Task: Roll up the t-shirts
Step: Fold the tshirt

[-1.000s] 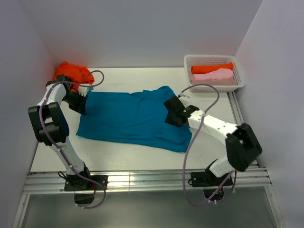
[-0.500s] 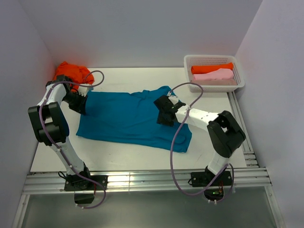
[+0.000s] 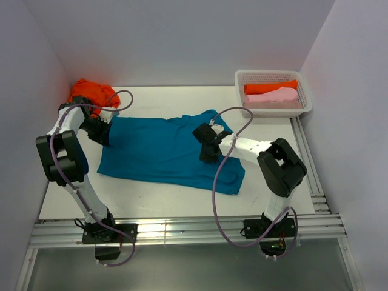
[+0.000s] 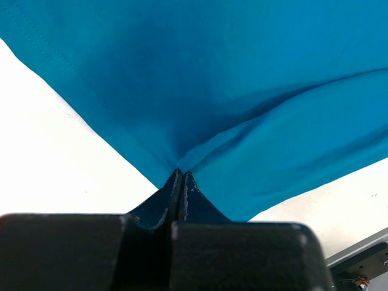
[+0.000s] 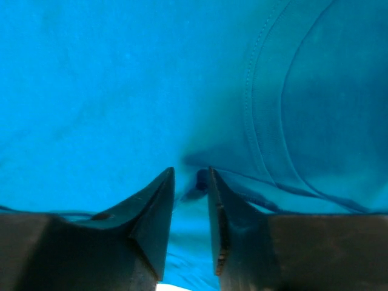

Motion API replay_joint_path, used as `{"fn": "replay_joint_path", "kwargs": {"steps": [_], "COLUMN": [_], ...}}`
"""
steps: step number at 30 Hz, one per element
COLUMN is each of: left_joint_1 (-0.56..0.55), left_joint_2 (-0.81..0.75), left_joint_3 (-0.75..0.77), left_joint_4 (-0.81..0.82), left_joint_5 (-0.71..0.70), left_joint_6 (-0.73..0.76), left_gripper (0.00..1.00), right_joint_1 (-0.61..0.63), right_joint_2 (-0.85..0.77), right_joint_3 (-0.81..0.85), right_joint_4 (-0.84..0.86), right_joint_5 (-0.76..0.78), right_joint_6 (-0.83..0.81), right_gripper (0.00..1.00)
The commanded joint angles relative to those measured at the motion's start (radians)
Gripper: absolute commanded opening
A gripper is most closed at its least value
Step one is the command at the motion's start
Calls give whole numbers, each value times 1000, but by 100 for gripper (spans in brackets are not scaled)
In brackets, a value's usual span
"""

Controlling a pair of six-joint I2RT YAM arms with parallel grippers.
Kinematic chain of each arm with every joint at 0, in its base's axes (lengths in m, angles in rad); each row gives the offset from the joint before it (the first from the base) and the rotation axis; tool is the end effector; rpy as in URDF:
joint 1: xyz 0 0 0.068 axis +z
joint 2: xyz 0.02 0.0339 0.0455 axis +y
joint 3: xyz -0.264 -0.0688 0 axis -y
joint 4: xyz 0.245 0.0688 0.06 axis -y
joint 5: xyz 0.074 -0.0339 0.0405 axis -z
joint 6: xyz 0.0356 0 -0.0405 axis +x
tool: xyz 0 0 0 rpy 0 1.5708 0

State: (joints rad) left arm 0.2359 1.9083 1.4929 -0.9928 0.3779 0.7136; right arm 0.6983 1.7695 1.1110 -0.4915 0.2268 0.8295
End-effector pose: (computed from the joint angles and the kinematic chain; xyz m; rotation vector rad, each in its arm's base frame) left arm 0.3659 0.0744 0.2130 0.7054 2.7124 -0.3723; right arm 0.2709 0.2170 0.1706 0.2406 2.6683 0.1754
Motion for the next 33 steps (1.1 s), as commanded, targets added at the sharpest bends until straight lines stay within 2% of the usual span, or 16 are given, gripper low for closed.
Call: {"fn": "replay_joint_path", "kwargs": {"steps": [1,4,7,18,25,33], "left_joint_1": [-4,-4,-4,-4,-4,-3], "left_joint_2": [-20,-20,-20,-35,-44,-46], "left_joint_3": [20,23,23,41,61,89], "left_joint_4": [-17,-18,-18,0,26,60], "left_joint_5": [26,29,30,46,56,53], "left_joint_6": [17,15,17,-5,-40,-89], "left_gripper": [0,0,0,0,0,0], "right_joint_1": [7,9,7,6,-6,-25], "right_joint_2": [1,-13,-36,-97,-71,-56], "right_joint_3": [43,42,46,118,197,201], "right_joint_4": [-9,-19,-35,-101,-154,-165], "right_joint_5": [9,22,43,154,198,209], "right_joint_6": [-4,-3,-1,-7,-29,-40], "right_gripper": [28,10,0,0,0,0]}}
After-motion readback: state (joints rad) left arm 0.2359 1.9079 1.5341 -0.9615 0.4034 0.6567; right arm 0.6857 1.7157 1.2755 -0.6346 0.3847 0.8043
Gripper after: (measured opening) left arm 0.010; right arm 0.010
